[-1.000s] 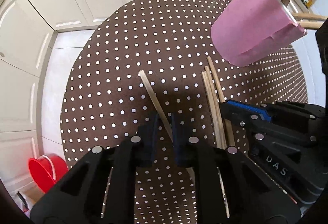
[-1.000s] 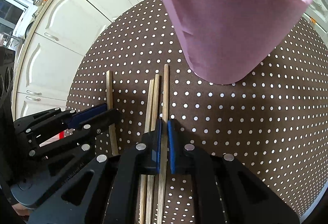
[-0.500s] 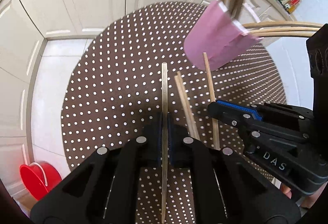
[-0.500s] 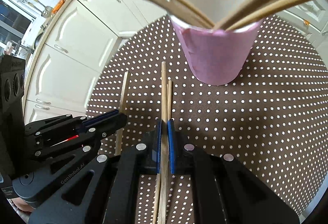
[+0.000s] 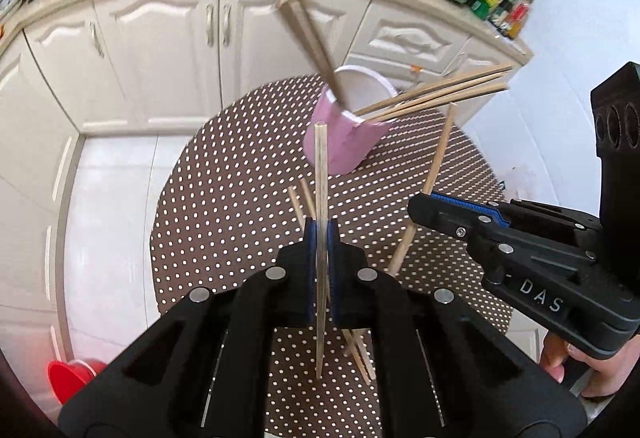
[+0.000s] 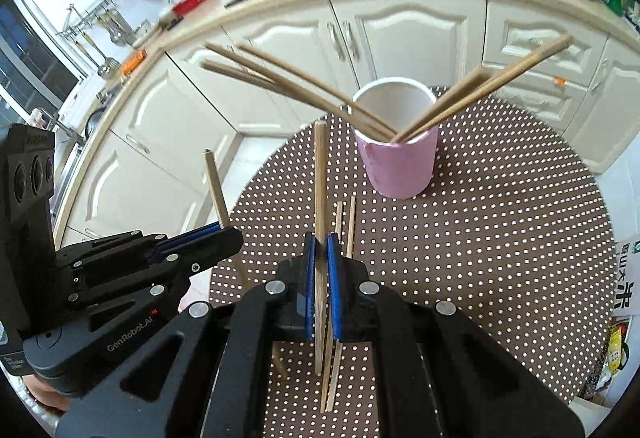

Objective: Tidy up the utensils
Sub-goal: 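Lift the left gripper's chopstick over the pink cup while the right gripper carries its chopstick there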

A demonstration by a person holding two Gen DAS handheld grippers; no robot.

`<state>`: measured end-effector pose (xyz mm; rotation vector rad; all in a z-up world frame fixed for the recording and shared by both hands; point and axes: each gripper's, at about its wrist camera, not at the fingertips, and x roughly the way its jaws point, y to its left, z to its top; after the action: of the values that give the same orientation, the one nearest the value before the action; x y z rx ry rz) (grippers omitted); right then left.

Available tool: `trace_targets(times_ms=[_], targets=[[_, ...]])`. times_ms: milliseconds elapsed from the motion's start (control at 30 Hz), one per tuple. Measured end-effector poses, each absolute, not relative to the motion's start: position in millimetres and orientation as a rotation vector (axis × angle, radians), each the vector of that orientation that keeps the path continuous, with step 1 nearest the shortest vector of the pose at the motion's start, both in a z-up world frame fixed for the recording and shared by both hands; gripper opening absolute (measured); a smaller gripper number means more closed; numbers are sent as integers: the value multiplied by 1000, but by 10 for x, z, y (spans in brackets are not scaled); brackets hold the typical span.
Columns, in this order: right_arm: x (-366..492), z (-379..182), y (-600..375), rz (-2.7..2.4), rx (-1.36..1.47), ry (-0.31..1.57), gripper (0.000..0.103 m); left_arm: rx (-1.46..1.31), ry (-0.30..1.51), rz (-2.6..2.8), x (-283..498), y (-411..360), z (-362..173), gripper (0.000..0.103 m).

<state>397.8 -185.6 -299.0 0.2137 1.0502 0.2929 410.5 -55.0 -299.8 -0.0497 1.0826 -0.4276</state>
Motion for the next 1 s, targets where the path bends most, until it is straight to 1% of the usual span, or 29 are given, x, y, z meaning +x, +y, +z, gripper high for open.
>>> trace_targets(times_ms=[233, 467, 1000], targets=[[3780, -2766, -1838, 277, 203, 981, 5, -37, 992, -465, 3906, -598, -2616, 6], [3736, -2544, -1853, 273, 178, 925, 5, -36, 935, -475, 3865, -630, -2398, 6], [3995, -1951, -2184, 251, 158, 770, 5, -69, 812, -470, 4201, -788, -1876, 6]])
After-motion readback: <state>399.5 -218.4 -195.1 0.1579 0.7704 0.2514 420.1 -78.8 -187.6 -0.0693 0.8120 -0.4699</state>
